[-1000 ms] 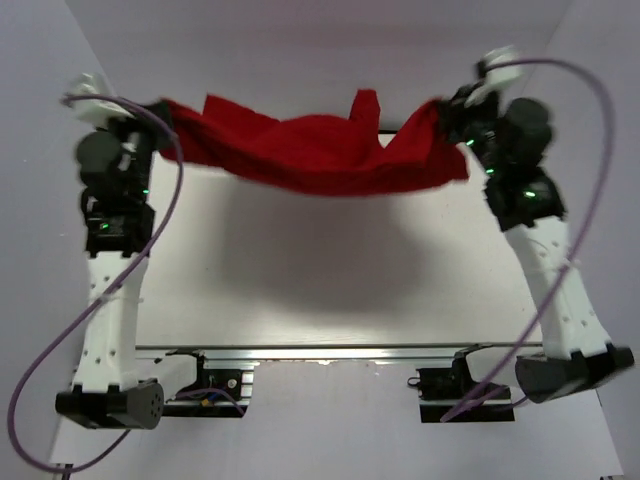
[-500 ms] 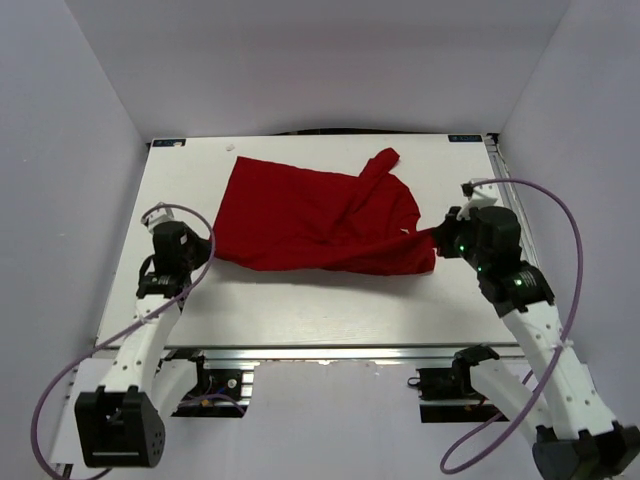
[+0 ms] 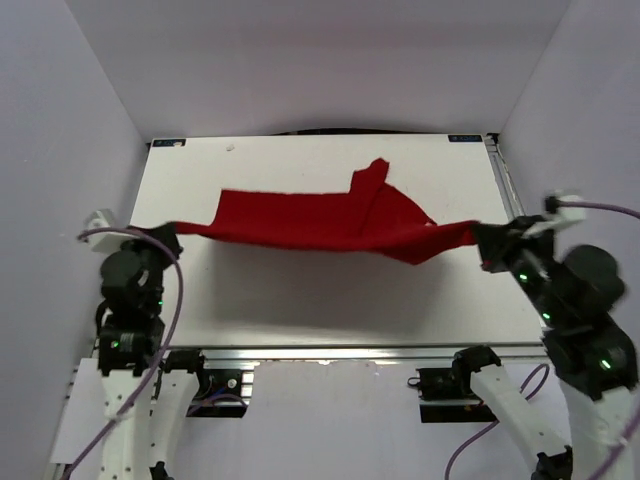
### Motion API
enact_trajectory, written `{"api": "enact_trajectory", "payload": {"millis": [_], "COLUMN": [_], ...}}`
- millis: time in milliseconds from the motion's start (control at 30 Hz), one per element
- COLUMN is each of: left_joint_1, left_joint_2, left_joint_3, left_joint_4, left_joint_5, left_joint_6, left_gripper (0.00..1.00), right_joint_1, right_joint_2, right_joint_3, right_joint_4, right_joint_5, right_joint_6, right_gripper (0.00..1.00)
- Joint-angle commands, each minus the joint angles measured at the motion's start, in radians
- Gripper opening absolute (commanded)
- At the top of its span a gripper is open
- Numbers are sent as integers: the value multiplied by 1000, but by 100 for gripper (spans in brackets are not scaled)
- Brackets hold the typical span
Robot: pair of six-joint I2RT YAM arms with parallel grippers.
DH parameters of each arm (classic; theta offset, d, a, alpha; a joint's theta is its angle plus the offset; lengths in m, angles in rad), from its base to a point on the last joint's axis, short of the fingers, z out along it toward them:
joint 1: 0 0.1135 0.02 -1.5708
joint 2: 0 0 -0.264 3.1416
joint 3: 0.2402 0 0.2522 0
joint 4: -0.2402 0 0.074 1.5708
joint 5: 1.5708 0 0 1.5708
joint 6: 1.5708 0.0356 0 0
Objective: Fold and stack the t-shirts
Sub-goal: Flatten out the tshirt
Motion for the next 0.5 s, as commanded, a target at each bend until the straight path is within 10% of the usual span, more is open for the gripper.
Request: {"api": "enact_trajectory", "payload": {"millis": [0, 467], "left_joint_1": [6, 5], "left_joint_2": [-15, 290], "left_joint_3": [235, 843], "left_joint_4": [-45, -120], "left_joint_5": [-70, 8], "left_joint_6": [43, 168], "left_gripper": [0, 0], "right_joint_1": [0, 0], "right_joint_2": [-22, 289], "right_joint_3": [200, 882], "right_joint_4": [9, -11], "right_joint_5": [43, -13], "right_joint_6": [-42, -122], "right_gripper": [0, 0]}}
